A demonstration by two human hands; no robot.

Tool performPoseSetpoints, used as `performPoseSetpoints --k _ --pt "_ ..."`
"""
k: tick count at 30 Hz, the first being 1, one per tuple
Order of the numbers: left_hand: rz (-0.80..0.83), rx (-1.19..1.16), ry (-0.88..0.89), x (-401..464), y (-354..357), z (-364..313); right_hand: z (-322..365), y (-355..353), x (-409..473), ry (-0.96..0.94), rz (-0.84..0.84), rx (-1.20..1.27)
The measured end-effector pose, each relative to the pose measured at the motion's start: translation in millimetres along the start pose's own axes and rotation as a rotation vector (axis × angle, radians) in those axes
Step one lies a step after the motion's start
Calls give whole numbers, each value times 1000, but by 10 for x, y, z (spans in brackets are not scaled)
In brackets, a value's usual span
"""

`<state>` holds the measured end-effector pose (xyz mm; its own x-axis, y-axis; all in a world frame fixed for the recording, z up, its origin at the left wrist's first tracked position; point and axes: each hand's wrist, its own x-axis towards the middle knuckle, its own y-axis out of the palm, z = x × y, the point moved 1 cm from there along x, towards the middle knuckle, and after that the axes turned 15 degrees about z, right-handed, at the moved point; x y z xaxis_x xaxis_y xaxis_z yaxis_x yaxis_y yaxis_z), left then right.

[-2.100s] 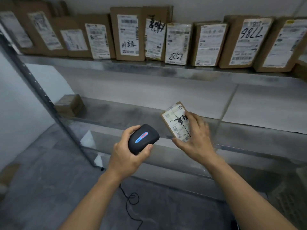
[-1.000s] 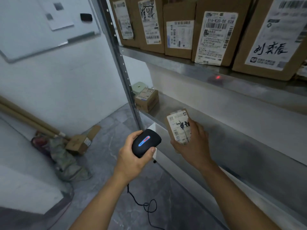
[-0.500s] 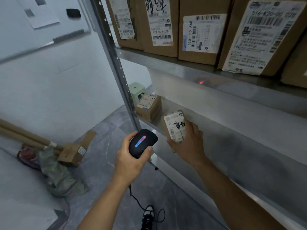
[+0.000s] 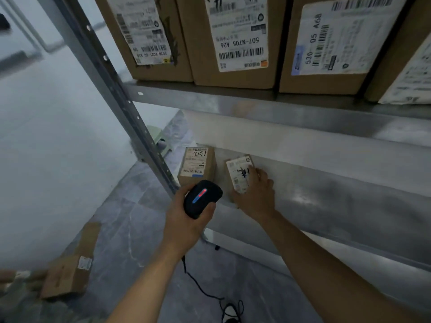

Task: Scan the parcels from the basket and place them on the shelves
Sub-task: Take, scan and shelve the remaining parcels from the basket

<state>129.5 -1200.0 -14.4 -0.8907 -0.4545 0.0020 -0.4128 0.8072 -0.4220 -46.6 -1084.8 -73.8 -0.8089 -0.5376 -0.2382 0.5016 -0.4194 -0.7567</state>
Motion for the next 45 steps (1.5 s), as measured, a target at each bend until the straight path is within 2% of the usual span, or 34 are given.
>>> performPoseSetpoints --k 4,14,25,36,45 --pt "65 37 7 223 -107 144 64 123 145 48 14 -17" --pt "103 64 27 547 -323 357 122 225 359 149 -39 26" --pt "126 22 17 532 -349 445 191 401 225 86 13 69" --pt "252 -35 96 528 -7 311 -69 70 -292 53 -53 180" --pt "403 -63 128 533 591 110 -582 -252 -965 165 -136 362"
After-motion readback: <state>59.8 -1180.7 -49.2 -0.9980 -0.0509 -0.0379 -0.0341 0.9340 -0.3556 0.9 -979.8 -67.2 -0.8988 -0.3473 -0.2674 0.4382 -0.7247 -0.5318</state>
